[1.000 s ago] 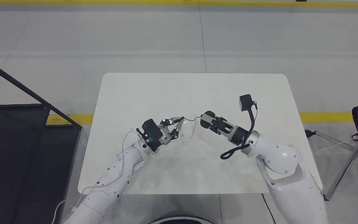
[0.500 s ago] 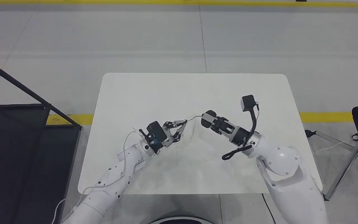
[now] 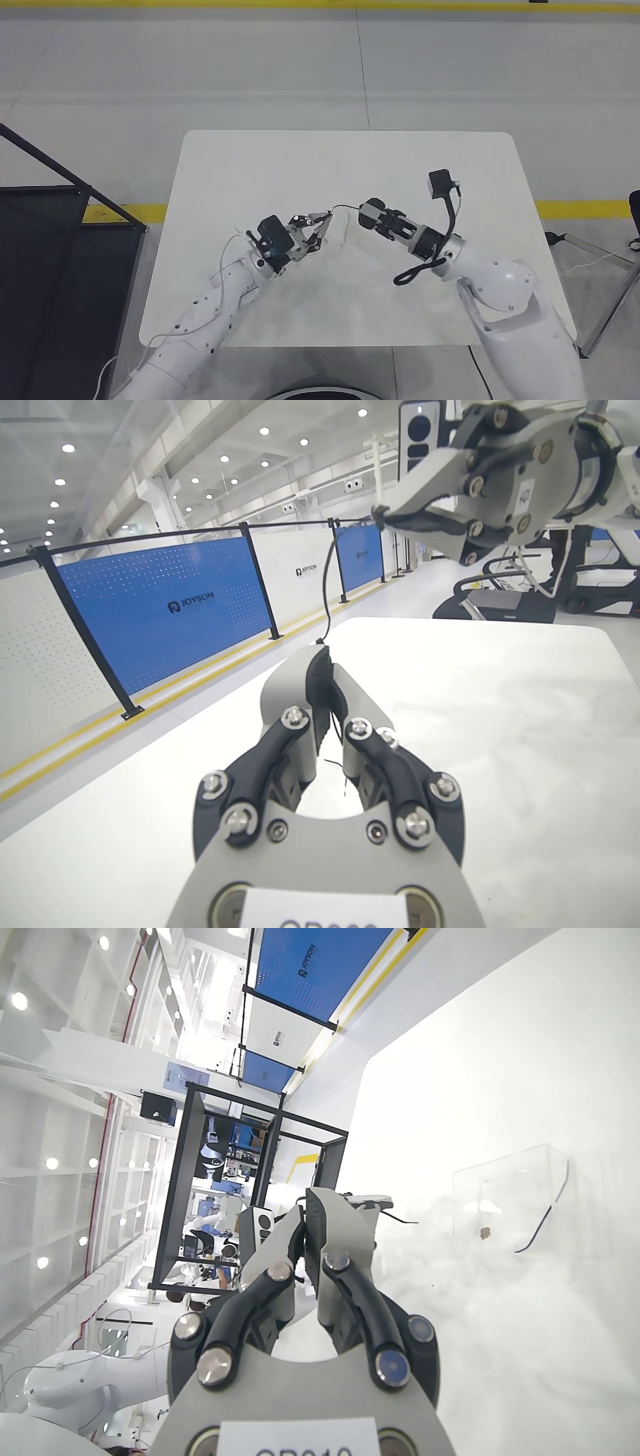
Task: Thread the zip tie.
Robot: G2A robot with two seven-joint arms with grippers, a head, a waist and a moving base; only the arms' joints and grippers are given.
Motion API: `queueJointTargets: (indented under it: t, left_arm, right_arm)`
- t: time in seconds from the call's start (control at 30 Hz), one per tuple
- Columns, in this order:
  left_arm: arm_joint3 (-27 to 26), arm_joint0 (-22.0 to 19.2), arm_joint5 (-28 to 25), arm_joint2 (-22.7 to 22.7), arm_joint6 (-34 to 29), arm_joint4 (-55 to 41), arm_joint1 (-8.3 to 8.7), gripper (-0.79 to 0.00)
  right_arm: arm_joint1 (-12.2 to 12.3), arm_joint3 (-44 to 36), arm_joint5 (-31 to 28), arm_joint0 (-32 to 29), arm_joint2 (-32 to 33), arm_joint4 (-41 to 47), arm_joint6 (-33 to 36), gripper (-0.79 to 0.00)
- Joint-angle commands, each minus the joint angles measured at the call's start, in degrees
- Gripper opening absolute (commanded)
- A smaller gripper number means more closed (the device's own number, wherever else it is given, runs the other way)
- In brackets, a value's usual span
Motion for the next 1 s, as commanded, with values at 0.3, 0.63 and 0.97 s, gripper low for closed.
queueJointTargets:
  t: [0.3, 0.63, 0.97]
  left_arm:
    - [-0.3, 0.6, 0.4, -0.9, 1.9, -2.6, -0.16, -0.785]
    - [-0.2, 0.7, 0.7, -1.3, 2.9, -3.3, -0.32, -0.785]
    - [0.1, 0.6, 0.7, -1.7, 3.6, -3.8, -0.44, -0.785]
  right_arm:
    - [0.0, -0.4, 5.5, 2.1, -2.6, -6.0, 0.8, -0.785]
    - [-0.3, -0.4, 9.8, 3.8, -4.9, -10.2, 0.4, -0.785]
    - [-0.5, 0.2, 13.2, 5.4, -6.5, -12.5, 0.7, -0.785]
